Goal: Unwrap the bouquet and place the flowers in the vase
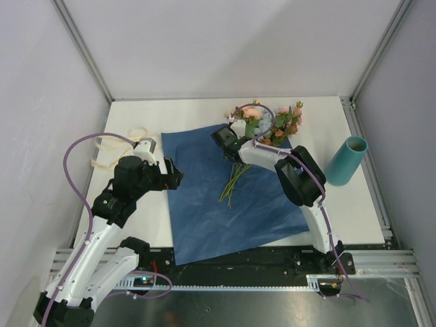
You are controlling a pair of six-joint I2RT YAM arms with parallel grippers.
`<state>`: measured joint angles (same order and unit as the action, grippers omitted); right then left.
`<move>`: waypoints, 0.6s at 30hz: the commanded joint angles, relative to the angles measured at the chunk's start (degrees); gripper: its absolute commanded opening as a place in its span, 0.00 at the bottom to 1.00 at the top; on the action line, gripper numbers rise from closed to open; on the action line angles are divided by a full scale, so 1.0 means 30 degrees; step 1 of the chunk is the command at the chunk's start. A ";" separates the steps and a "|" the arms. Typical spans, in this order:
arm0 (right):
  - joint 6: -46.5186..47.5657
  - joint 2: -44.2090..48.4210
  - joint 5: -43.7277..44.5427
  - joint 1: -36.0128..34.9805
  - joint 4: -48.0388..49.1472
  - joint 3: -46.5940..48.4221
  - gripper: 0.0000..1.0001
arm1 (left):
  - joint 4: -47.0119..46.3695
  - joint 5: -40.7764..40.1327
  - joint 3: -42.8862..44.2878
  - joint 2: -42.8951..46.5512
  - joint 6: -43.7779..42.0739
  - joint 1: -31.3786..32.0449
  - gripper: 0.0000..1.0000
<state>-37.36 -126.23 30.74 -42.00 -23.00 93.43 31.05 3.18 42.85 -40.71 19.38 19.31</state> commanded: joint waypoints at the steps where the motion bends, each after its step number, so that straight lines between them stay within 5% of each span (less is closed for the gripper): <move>1: 0.0120 0.0070 0.0293 0.0044 -0.0132 0.0764 0.13 | -0.0208 -0.0173 -0.0044 0.0093 -0.0394 -0.0130 1.00; 5: 0.0044 0.0960 0.0568 -0.0066 0.0124 0.0491 0.01 | -0.0187 -0.0117 -0.0045 0.0044 -0.0394 -0.0136 1.00; 18: 0.0667 0.4969 -0.0399 -0.0378 0.6694 -0.3192 0.00 | -0.0172 -0.0075 -0.0055 0.0119 -0.0452 -0.0159 1.00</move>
<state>-37.06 -117.19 29.98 -42.70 -14.15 86.94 31.05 3.20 42.85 -40.77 19.38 19.20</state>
